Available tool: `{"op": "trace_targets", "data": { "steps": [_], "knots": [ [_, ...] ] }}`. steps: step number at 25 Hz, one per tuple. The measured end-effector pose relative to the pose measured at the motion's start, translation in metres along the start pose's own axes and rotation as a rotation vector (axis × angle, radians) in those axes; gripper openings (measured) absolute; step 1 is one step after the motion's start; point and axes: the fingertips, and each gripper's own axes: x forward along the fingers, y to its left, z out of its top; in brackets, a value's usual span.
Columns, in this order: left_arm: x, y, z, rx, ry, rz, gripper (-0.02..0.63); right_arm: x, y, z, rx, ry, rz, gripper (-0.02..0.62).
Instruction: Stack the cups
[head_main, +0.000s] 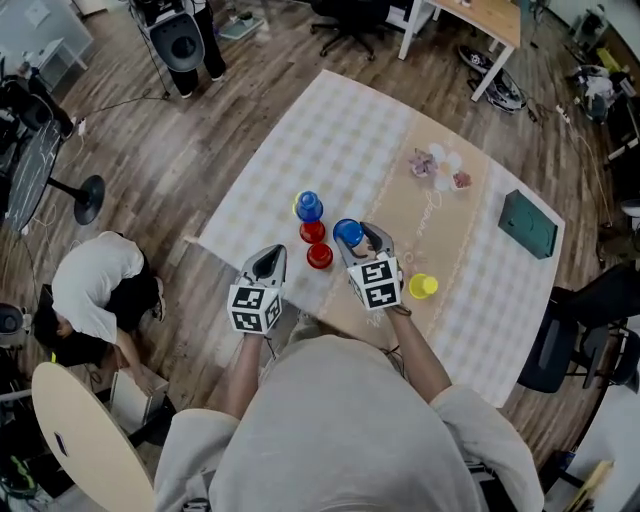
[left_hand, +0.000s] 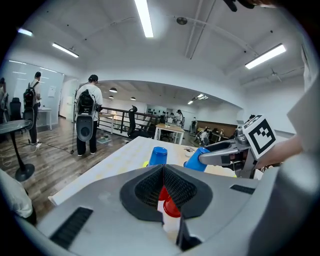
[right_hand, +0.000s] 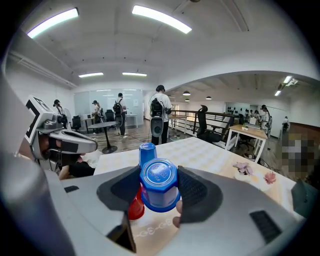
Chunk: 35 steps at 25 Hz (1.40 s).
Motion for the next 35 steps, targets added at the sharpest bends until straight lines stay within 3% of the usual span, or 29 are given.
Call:
{"op": "trace_targets", "data": {
  "steps": [14, 35],
  "knots": [
    [-0.038, 0.038, -0.018, -0.063, -0.003, 0.129, 0.014, 0.037, 0.053, 0.002, -0.065, 0.042, 0.136, 0.233],
    [-0.040, 0.056, -0.024, -0.089, 0.006, 0.141, 0.015, 0.058, 0.065, -0.001, -0.069, 0.058, 0.148, 0.235]
  ]
}}
